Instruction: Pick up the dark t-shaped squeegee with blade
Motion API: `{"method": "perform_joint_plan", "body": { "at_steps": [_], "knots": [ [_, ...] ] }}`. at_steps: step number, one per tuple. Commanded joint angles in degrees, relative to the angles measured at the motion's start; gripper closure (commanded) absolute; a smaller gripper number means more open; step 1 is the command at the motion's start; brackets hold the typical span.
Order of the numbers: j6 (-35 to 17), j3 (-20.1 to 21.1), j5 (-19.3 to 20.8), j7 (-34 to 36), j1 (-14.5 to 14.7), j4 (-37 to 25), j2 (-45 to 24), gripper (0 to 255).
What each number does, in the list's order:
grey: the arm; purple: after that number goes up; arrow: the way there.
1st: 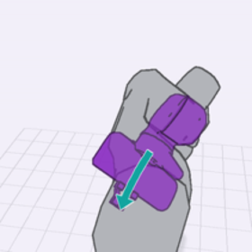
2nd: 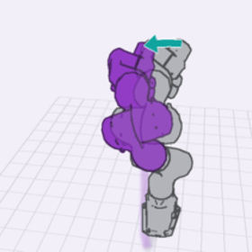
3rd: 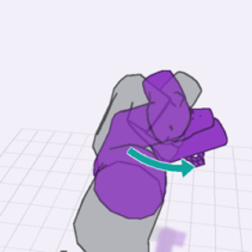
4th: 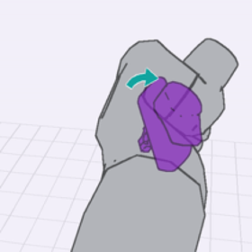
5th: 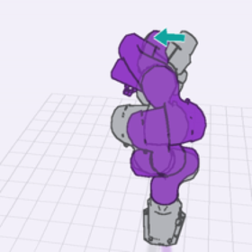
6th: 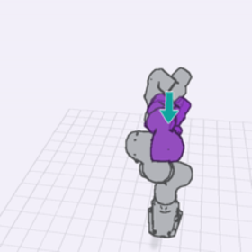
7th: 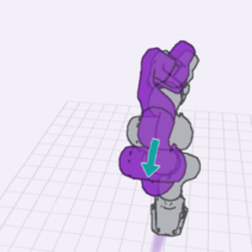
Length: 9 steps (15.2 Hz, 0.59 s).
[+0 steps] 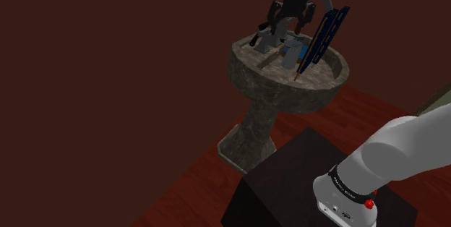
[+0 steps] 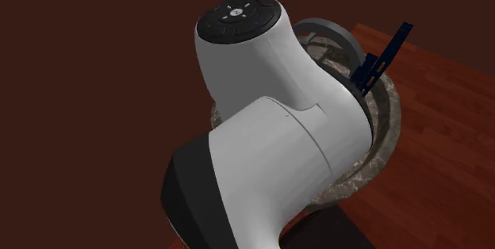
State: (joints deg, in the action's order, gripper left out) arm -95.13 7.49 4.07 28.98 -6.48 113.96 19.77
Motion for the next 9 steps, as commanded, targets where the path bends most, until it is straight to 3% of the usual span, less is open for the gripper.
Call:
{"method": "perform_joint_plan", "body": {
  "at_steps": [1,9],
  "knots": [
    [0.1,0.9,0.9,5.1,-1.1,-4.5,-4.8,0],
    [4.3,1.5,5.7,22.9,-3.2,-26.2,-24.7,0]
  ]
}}
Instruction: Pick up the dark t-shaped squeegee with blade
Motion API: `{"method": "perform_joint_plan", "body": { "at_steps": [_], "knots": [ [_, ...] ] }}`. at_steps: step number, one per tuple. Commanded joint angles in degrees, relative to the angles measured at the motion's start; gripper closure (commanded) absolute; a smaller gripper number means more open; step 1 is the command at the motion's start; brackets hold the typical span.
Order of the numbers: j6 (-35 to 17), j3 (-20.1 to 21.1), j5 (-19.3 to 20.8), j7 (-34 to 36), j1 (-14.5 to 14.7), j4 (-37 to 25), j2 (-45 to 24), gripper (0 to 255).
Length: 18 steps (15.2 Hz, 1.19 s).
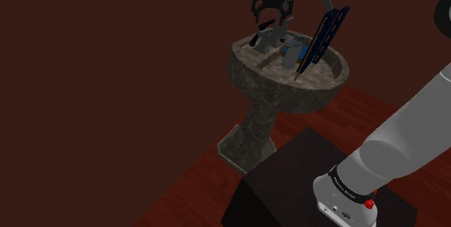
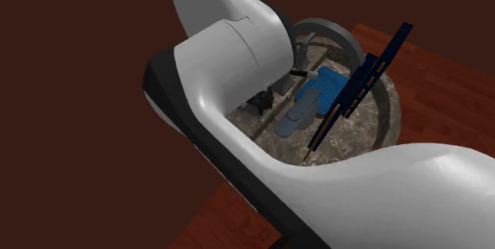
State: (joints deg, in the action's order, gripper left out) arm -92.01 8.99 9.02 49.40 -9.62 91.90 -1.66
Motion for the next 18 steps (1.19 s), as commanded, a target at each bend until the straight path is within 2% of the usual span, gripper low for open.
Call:
{"method": "perform_joint_plan", "body": {
  "at_steps": [1,4,13,14,18],
  "knots": [
    [2.2,-0.3,1.3,4.3,-0.1,-7.4,-5.8,0],
    [5.6,-1.4,2.6,9.4,-0.1,-17.7,-13.5,0],
    [-0.8,-1.5,2.4,10.3,-0.4,-9.8,-12.0,0],
    [-0.9,-1.5,2.4,10.3,-0.5,-9.5,-11.9,255],
    [-0.8,-1.5,2.4,10.3,-0.5,-9.6,-11.8,255]
  ]
}}
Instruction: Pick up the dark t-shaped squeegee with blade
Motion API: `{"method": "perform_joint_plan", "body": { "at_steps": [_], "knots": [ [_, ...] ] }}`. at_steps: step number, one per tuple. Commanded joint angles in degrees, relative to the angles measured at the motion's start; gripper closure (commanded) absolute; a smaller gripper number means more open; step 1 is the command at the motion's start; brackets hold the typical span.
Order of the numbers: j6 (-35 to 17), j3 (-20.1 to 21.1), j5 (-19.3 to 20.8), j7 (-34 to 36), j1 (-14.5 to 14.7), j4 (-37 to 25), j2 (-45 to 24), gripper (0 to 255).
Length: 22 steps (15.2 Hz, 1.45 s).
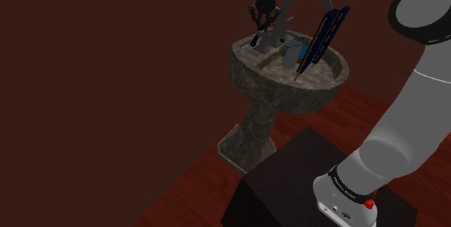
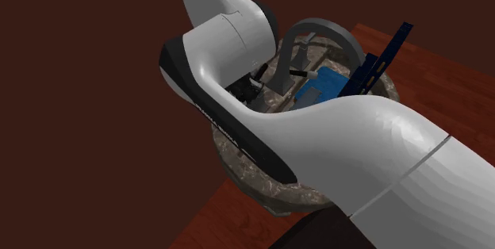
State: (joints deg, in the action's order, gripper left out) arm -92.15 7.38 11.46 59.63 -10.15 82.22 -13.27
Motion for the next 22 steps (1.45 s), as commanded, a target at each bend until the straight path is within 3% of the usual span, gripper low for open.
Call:
{"method": "perform_joint_plan", "body": {
  "at_steps": [1,5,20,22],
  "knots": [
    [-0.6,0.0,0.0,0.0,0.0,0.0,-0.3,255],
    [-0.7,0.1,0.0,0.1,0.1,-0.1,-0.4,255],
    [12.9,0.2,0.7,-1.8,1.1,-18.2,-4.8,255],
    [13.1,0.2,0.7,-1.8,1.2,-18.4,-4.9,255]
  ]
}}
